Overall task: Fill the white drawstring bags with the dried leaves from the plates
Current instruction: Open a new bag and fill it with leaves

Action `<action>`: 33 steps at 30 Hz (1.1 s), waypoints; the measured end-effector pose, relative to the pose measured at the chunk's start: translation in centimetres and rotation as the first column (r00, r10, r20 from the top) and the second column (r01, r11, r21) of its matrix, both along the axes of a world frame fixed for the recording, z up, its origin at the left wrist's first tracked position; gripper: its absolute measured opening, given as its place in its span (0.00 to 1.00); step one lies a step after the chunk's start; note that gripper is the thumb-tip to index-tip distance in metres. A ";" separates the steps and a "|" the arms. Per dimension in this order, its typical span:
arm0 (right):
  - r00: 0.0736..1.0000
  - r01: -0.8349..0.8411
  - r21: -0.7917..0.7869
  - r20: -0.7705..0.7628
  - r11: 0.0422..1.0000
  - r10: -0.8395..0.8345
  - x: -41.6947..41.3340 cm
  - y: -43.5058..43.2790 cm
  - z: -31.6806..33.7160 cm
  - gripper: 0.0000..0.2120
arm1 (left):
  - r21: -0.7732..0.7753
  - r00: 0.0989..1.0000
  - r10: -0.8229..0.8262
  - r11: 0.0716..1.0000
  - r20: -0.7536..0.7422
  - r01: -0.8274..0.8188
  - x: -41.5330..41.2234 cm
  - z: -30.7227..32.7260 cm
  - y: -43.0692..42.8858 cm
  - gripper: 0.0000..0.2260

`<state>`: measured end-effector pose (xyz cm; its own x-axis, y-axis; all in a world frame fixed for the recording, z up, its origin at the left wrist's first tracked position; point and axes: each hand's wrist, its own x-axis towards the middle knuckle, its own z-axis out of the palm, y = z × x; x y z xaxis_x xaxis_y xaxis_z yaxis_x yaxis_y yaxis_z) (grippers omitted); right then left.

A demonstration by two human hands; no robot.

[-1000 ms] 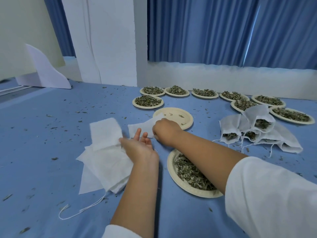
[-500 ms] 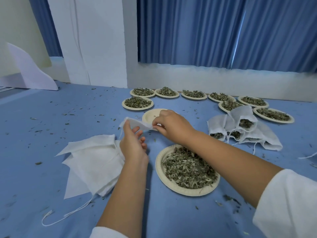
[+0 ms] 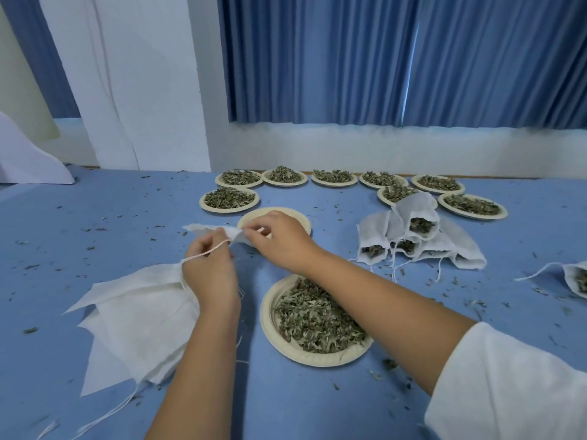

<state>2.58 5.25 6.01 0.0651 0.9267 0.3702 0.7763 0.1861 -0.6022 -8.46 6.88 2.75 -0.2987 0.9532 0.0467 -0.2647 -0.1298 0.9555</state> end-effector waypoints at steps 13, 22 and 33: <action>0.585 -0.135 -0.197 -0.807 0.971 -0.082 0.3 -2.0 1.5 0.14 | 0.314 0.845 -0.179 0.874 -0.504 0.372 0.5 0.9 0.3 0.09; 0.556 -0.042 -0.111 -0.829 0.993 -0.069 0.7 -3.5 0.6 0.09 | 0.297 0.844 -0.306 0.837 -0.441 0.459 0.4 1.1 -0.7 0.05; 0.516 0.034 -0.077 -0.852 0.996 -0.084 1.2 -3.7 -1.1 0.06 | 0.244 0.862 -0.154 0.921 -0.484 0.302 1.0 0.4 -1.3 0.07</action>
<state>3.76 1.58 4.96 0.3822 0.9218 0.0644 -0.1081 0.1138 -0.9876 -7.46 5.56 3.14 0.0496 0.9077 0.4167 0.1226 -0.4196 0.8994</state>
